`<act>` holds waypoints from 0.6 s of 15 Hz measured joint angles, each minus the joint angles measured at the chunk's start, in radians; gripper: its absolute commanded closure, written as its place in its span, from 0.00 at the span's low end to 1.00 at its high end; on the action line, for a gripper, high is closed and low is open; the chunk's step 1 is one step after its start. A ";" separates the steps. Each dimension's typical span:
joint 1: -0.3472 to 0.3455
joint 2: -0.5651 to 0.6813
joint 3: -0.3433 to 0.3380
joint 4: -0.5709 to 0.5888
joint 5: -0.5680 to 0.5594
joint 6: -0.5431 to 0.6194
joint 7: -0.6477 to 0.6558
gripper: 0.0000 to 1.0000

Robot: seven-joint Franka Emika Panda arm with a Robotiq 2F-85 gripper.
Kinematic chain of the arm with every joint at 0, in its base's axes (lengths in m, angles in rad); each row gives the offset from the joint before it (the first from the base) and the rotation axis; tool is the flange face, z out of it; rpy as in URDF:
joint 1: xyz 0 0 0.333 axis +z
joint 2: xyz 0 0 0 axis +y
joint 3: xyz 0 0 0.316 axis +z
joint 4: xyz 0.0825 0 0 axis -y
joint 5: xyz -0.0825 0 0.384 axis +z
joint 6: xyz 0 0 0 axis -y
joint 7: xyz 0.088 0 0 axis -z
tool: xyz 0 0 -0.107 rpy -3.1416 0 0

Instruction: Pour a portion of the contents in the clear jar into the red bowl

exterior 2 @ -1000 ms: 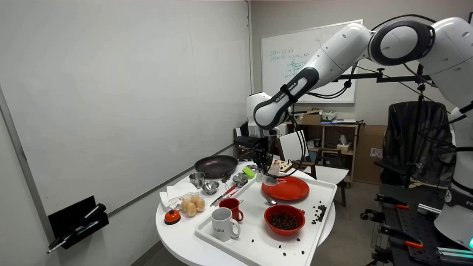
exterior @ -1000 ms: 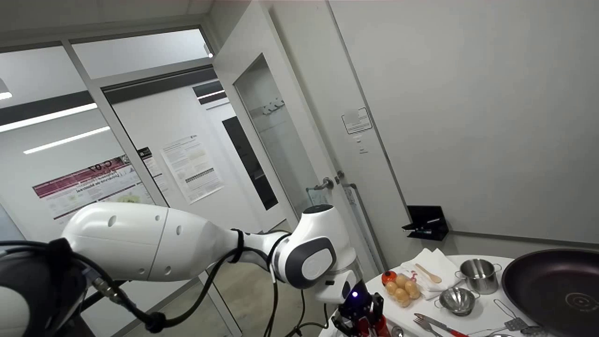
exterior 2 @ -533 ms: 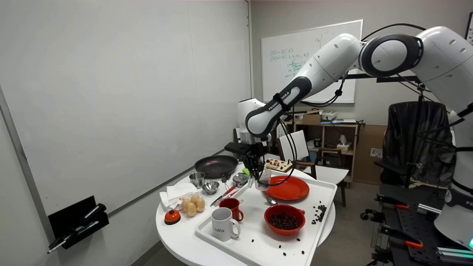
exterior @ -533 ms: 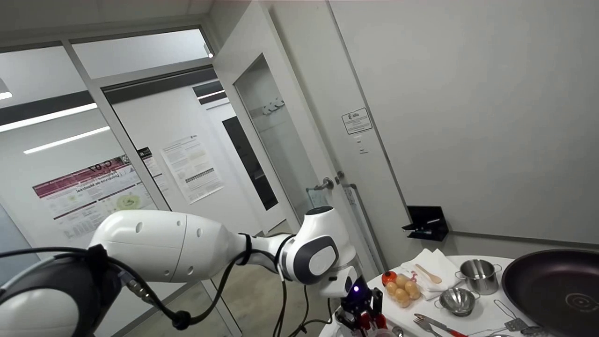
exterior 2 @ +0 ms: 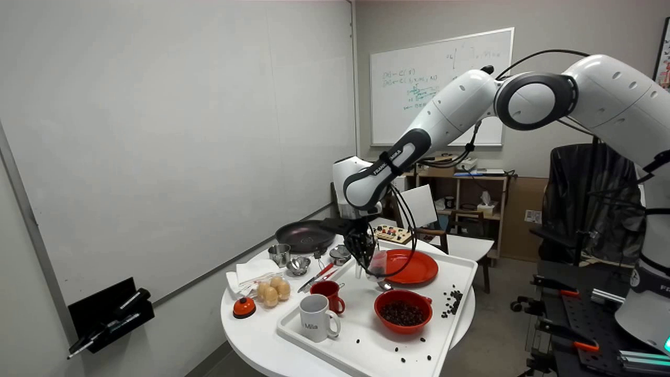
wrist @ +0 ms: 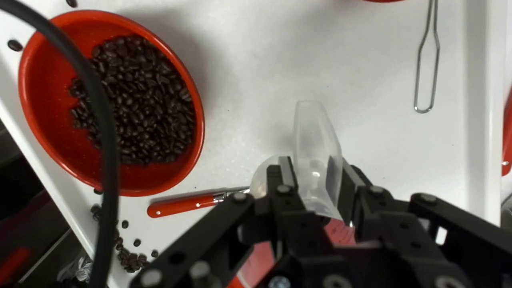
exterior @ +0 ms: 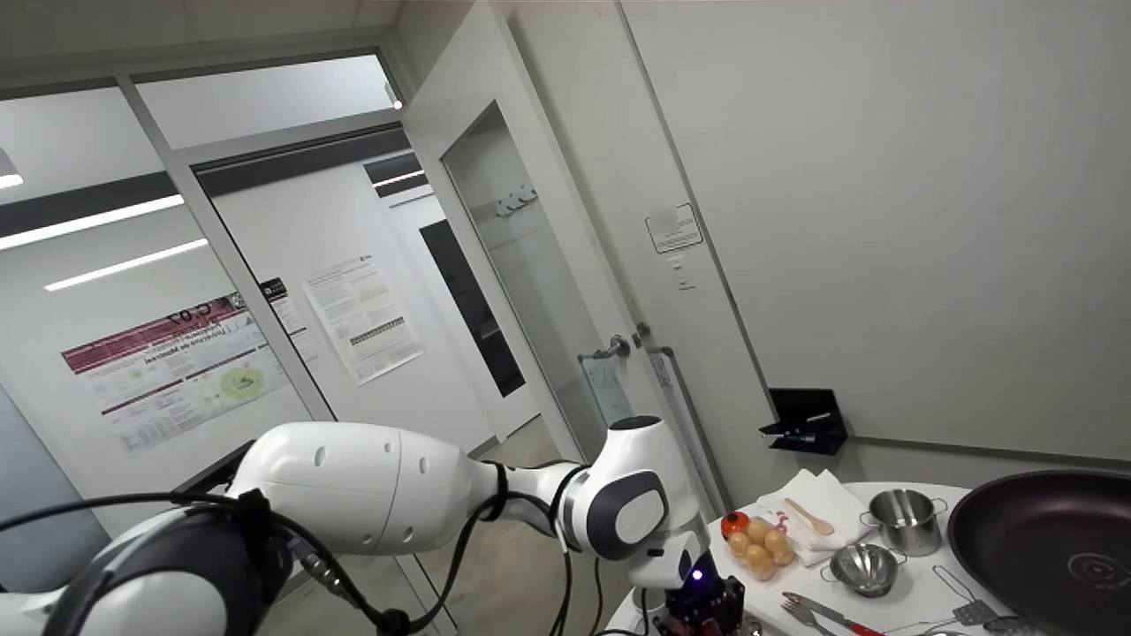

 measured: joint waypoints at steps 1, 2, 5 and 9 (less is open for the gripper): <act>-0.002 0.014 0.000 0.012 0.000 -0.007 0.000 0.90; -0.002 0.026 0.000 0.025 0.000 -0.014 -0.001 0.90; -0.002 0.059 0.001 0.061 0.000 -0.039 -0.001 0.90; 0.003 0.088 0.008 0.108 0.000 -0.068 -0.005 0.90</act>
